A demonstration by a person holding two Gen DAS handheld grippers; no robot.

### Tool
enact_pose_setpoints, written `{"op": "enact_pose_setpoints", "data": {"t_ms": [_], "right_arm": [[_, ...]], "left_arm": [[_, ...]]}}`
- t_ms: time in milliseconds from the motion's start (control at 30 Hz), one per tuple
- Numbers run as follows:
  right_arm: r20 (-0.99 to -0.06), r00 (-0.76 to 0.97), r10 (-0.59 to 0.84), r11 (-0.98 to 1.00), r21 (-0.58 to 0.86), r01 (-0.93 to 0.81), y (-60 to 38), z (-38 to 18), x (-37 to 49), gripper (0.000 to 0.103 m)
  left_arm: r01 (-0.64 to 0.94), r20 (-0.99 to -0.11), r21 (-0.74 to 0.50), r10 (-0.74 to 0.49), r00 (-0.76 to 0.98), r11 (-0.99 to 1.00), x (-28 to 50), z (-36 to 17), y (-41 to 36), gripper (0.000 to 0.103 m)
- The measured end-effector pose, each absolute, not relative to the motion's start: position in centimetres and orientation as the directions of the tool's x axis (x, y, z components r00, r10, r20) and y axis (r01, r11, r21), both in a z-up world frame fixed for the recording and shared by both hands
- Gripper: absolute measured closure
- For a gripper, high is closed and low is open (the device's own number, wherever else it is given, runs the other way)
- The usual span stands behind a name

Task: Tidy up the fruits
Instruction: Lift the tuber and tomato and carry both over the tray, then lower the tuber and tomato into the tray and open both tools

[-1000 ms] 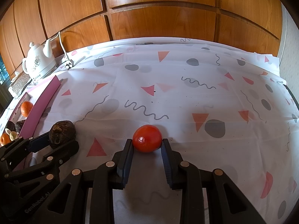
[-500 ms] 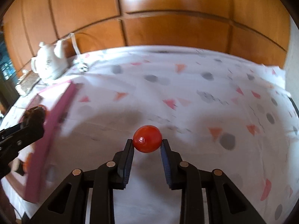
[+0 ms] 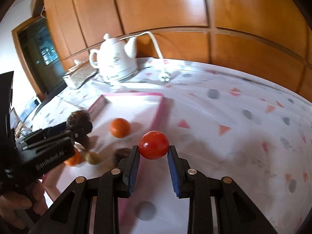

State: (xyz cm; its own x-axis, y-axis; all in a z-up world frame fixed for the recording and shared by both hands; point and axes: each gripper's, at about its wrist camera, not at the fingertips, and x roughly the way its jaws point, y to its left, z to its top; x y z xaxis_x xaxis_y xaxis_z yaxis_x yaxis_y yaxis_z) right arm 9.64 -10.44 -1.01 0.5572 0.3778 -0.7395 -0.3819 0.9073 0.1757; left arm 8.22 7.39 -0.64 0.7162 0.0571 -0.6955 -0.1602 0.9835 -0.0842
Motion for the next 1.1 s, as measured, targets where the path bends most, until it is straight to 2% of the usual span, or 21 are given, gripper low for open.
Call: {"op": "enact_pose_setpoints", "data": {"t_ms": [267, 367, 867, 1100], "right_arm": [[-0.75, 0.524, 0.404, 0.888, 0.185, -0.421, -7.1, -1.4, 10.6, 0.073], [-0.753, 0.512, 0.413, 0.884, 0.197, -0.423, -6.4, -1.7, 11.1, 0.073], [-0.762, 0.48, 0.436, 0.868, 0.215, -0.448, -4.4, -2.1, 11.7, 0.073], [-0.757, 0.485, 0.437, 0.873, 0.226, -0.432, -5.0, -1.8, 11.0, 0.073]], "left_arm": [[-0.191, -0.692, -0.093, 0.075, 0.718, 0.977, 7.3, -0.9, 8.6, 0.055], [-0.197, -0.682, -0.104, 0.074, 0.728, 0.975, 7.2, -0.5, 9.0, 0.047], [-0.229, -0.674, -0.124, 0.088, 0.734, 0.965, 6.1, 0.3, 9.9, 0.047], [-0.243, -0.665, -0.114, 0.108, 0.739, 0.963, 5.3, 0.6, 10.0, 0.038]]}}
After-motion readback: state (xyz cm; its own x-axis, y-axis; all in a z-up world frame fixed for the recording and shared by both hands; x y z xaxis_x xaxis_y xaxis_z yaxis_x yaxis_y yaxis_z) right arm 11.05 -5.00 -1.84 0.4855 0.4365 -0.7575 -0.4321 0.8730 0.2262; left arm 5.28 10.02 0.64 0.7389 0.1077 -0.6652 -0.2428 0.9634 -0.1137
